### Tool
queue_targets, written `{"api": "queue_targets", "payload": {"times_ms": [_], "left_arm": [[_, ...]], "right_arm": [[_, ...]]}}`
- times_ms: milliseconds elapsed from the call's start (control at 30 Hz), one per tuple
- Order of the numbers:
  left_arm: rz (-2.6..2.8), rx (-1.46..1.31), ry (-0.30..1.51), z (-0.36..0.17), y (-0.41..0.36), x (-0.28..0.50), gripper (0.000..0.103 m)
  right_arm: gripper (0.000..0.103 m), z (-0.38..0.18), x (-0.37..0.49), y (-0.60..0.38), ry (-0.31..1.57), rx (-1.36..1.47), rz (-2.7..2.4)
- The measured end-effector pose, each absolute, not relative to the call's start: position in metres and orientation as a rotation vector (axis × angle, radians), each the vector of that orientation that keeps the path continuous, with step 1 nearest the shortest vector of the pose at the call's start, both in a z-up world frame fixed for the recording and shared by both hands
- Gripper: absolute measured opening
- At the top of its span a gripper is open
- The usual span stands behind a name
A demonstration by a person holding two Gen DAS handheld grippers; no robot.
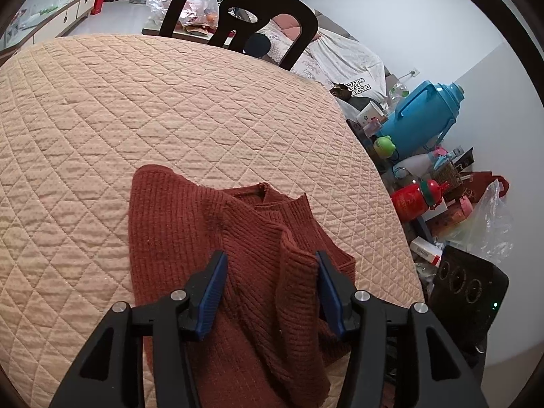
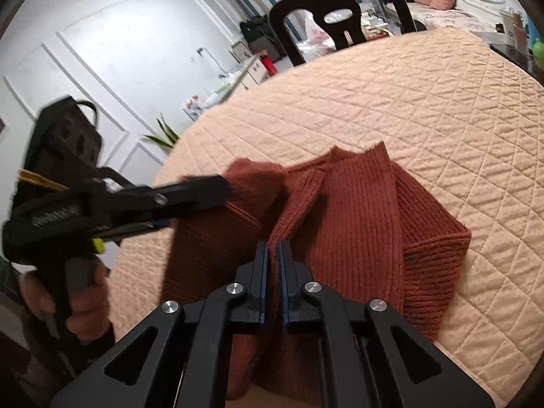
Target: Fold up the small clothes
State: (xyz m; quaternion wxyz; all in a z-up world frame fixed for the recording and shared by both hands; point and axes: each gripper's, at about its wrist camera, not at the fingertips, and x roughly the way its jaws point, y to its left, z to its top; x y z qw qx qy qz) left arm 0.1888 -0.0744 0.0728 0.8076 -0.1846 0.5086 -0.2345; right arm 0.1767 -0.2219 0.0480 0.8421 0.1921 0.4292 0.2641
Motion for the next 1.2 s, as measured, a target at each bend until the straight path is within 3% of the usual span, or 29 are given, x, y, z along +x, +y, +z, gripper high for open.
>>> {"api": "queue_targets", "payload": {"times_ms": [333,433,600,667,1033,1200], "left_arm": [[-0.589,-0.399,1.122,0.068,-0.101,0.186,0.061],[-0.566,-0.379,1.103,0.072,-0.098,0.185,0.061],[-0.537,-0.394,1.077,0.076,-0.085,0.185,0.062],[-0.526,-0.405,1.08,0.075,-0.079,0.184,0.062],[-0.498,-0.431,1.072,0.072,-0.052,0.173,0.062],[-0.502,-0.451,1.06,0.073,-0.041,0.167,0.062]], "right_arm": [[0.01,0.025,0.181,-0.242,0.975,0.601,0.604],[0.036,0.013,0.186,-0.257,1.009,0.767,0.634],[0.049,0.012,0.183,-0.265,0.967,0.895,0.69],[0.059,0.013,0.182,-0.267,0.945,0.941,0.717],[0.061,0.025,0.184,-0.229,1.035,0.611,0.596],[0.061,0.027,0.195,-0.219,1.053,0.611,0.611]]}}
